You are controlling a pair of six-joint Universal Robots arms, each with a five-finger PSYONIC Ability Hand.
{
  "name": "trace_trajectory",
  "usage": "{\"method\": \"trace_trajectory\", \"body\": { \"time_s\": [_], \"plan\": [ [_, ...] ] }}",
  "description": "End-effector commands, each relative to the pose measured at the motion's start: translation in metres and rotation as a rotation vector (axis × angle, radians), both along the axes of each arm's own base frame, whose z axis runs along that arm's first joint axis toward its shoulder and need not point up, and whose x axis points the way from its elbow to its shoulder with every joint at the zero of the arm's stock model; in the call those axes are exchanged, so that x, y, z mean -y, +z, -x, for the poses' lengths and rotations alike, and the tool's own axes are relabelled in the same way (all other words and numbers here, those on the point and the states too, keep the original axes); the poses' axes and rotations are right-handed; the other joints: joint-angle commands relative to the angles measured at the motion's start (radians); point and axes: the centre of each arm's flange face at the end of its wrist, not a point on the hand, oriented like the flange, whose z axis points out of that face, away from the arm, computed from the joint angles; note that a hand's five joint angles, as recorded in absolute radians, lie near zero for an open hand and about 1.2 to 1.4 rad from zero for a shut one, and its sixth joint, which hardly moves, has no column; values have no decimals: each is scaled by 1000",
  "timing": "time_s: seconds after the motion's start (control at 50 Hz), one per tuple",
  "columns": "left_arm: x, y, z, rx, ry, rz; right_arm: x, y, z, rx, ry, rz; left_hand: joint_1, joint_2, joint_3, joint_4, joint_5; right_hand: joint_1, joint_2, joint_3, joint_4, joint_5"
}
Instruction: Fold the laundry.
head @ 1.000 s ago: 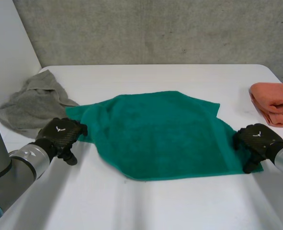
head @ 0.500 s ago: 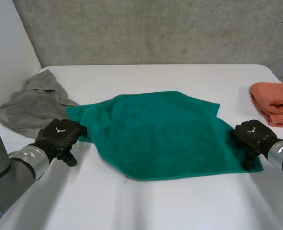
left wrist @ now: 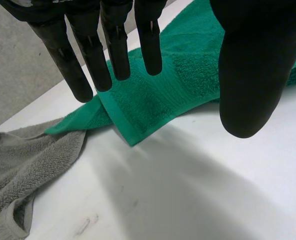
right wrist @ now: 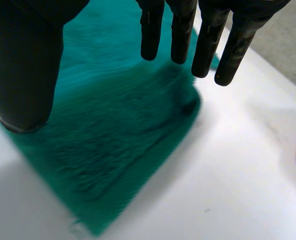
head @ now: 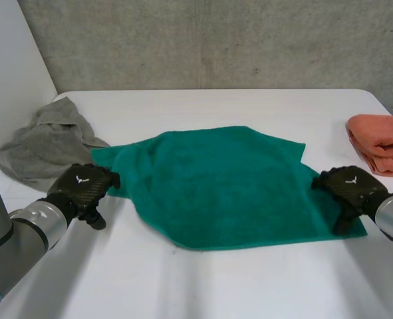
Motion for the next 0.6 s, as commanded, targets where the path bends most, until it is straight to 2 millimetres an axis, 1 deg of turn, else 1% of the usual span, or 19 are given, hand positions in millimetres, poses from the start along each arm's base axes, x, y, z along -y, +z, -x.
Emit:
{"method": "trace_trajectory", "body": {
  "time_s": [0.02,0.14,0.26,0.34,0.5,0.6],
  "plan": [
    [0,0,0,0,-1,-1,-22,2,-1,1,9,-40,74,71,72,67,65,-113,-191,-188,-189,-171],
    [-1,0,1,-1,-2,1,-28,-1,-4,9,32,-31,71,68,69,64,62,-33,-112,-109,-110,-92],
    [-1,0,1,0,-2,-1,-22,-9,-5,7,43,-8,71,68,69,64,62,113,35,38,37,55],
    [0,0,0,-1,0,-1,-19,-9,-6,7,45,1,71,68,69,64,62,190,111,114,113,131],
    [0,-1,0,-1,1,-2,-15,-13,-6,5,46,4,71,68,69,64,62,228,150,152,151,170],
    [0,-1,0,0,1,-2,-12,-13,-6,2,46,20,71,68,69,64,62,243,164,167,166,184]
  ]
}}
